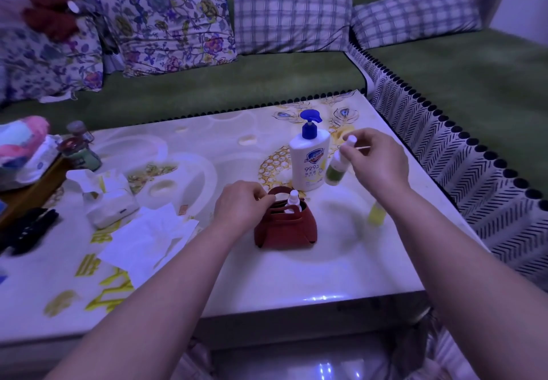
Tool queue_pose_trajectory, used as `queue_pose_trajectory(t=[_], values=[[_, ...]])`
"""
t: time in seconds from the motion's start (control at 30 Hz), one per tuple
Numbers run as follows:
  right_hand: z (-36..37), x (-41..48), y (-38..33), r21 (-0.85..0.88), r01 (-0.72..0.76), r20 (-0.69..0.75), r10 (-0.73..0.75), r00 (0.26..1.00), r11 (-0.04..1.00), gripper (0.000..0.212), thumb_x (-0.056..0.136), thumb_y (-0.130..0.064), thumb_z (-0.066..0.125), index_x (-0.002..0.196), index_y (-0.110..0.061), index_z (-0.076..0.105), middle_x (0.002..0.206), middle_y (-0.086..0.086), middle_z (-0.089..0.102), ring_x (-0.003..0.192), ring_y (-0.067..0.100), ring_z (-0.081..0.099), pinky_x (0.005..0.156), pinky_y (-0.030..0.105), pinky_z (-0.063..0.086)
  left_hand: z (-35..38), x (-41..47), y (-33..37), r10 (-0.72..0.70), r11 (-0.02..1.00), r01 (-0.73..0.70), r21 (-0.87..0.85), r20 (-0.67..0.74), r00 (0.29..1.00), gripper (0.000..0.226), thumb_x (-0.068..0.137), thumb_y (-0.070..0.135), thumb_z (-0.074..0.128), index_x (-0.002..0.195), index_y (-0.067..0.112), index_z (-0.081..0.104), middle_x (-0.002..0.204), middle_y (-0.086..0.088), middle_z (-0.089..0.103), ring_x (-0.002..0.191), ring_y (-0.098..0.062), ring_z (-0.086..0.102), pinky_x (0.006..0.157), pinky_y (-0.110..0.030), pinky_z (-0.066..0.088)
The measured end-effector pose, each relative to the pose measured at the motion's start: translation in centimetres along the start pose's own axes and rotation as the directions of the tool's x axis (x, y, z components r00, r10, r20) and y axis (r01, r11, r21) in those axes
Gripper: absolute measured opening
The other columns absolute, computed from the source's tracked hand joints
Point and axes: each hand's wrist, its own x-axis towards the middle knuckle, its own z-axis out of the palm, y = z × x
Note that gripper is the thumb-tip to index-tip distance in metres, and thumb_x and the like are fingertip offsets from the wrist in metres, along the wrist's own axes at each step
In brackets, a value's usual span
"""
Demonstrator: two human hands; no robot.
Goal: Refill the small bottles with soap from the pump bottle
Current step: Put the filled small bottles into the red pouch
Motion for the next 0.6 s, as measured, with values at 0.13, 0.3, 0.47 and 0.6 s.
queue_pose_trajectory(t=[0.13,0.3,0.47,0.6], values=[[0.1,-0.7,-2.7,0.115,0.07,0.054,-0.077,0.996,0.991,0.017,0.083,-0.033,0.064,0.098,-0.028,0.069,0.088,-0.01,0.07,0.082,0.009,0.065,0.067,0.027,0.043,0.3,-0.4,-0.4,-0.002,1.0,0.002,0.013,0.044,0.999,0.017,0.075,0.043,0.07,0.062,0.037,0.061,0.083,0.007,0.064,0.095,-0.021,0.057,0.071,-0.03,0.046],[1.3,-2.0,-4.3,0.272,0.098,0.157,-0.145,0.977,0.957,0.006,0.08,-0.032,0.067,0.085,-0.035,0.067,0.082,-0.012,0.071,0.08,0.006,0.068,0.08,0.039,0.054,0.0,-0.8,-0.9,0.014,0.999,-0.011,-0.037,0.086,0.996,0.011,0.069,0.044,0.076,0.076,0.043,0.067,0.082,0.014,0.055,0.101,-0.019,0.054,0.086,-0.035,0.048],[3.0,-3.1,-5.0,0.307,0.147,0.265,-0.233,0.936,0.94,0.006,0.078,-0.033,0.067,0.082,-0.036,0.067,0.081,-0.013,0.072,0.078,0.005,0.067,0.078,0.043,0.055,0.1,-0.8,-1.4,0.035,0.996,-0.023,-0.092,0.129,0.991,0.027,0.068,0.044,0.075,0.094,0.041,0.07,0.093,0.007,0.06,0.101,-0.02,0.054,0.086,-0.035,0.048],[3.9,-3.6,-5.3,0.249,0.186,0.311,-0.26,0.914,0.95,0.007,0.08,-0.03,0.067,0.084,-0.035,0.066,0.083,-0.013,0.072,0.079,0.003,0.067,0.078,0.039,0.055,0.2,-0.9,-1.6,0.029,0.993,-0.013,-0.12,0.132,0.991,0.025,0.069,0.041,0.075,0.092,0.032,0.07,0.096,0.004,0.063,0.097,-0.02,0.055,0.079,-0.031,0.046]])
